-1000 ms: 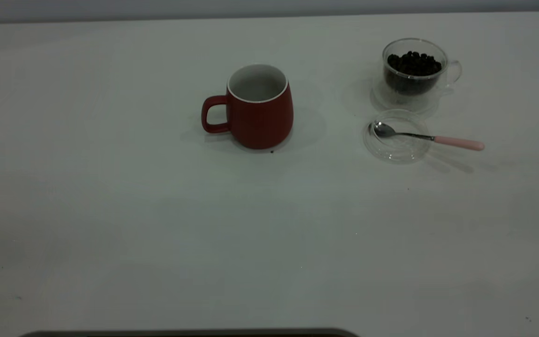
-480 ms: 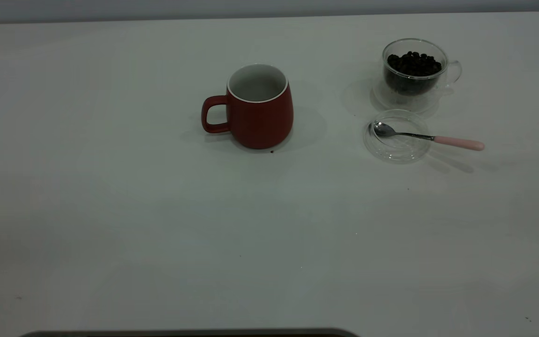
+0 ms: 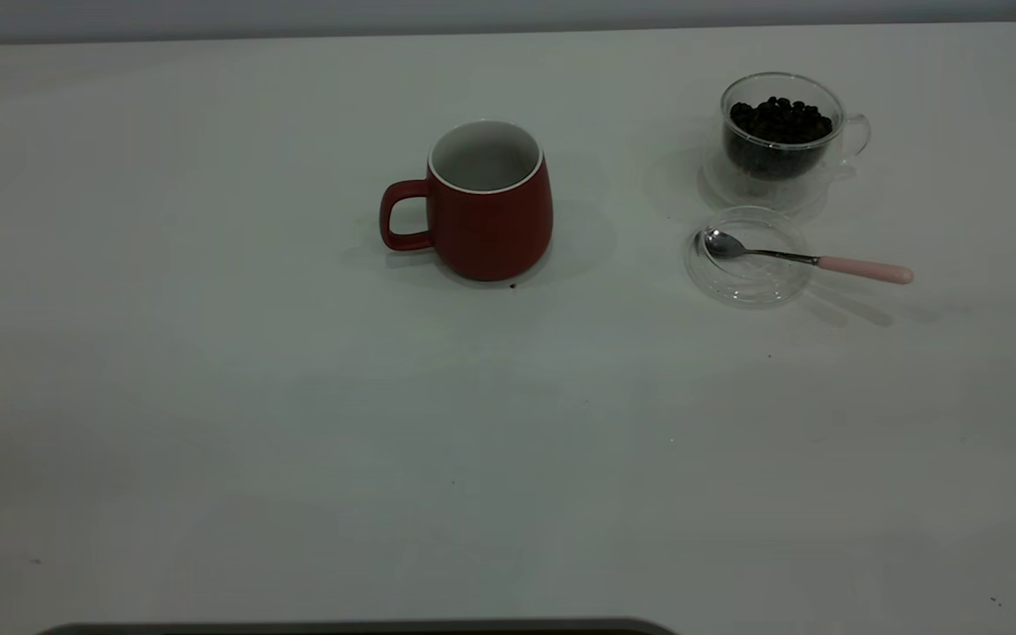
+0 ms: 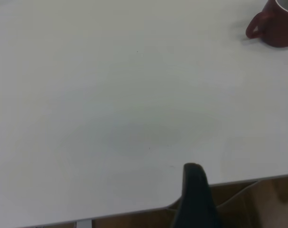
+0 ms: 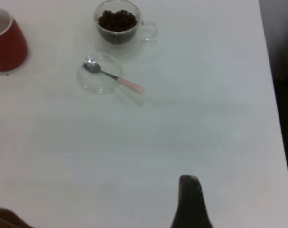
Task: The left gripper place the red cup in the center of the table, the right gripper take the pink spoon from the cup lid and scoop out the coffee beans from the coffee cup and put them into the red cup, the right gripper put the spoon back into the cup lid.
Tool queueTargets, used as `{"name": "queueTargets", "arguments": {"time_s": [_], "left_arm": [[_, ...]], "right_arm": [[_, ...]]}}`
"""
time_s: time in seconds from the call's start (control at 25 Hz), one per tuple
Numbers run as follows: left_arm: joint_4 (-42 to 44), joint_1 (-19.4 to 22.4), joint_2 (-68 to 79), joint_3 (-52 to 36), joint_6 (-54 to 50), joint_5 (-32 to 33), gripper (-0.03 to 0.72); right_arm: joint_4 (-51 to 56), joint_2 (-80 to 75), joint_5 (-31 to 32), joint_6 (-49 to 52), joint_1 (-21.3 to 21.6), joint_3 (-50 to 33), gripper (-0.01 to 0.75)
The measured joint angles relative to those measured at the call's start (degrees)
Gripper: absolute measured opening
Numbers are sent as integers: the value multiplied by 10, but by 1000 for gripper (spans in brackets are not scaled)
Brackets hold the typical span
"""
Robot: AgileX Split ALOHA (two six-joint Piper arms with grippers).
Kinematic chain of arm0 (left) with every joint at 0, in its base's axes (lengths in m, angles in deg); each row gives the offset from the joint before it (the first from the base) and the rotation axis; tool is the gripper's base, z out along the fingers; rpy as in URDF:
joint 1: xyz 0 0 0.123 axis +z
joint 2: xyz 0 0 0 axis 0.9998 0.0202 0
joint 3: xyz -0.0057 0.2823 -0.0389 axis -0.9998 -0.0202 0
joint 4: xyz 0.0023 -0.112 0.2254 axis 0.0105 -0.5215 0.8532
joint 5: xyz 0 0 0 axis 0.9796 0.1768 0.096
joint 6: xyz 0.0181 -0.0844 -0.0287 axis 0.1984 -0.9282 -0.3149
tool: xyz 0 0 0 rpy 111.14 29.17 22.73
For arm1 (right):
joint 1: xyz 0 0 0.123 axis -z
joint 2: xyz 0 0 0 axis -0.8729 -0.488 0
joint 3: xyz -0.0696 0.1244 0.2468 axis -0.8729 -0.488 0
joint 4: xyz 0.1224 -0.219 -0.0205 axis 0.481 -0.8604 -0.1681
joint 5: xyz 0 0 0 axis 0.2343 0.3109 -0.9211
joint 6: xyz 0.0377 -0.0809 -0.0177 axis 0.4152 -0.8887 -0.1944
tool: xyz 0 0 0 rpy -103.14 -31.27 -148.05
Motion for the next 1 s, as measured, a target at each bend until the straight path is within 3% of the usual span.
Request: {"name": "queueTargets", "arguments": {"time_s": [0.28,1.0], "left_arm": [[0,0,0,0,0,0,588],[0,0,0,0,0,0,588]], "right_arm": [[-32,0,0,47,0,0,585],[-32,0,0,49,0,0,585]]}}
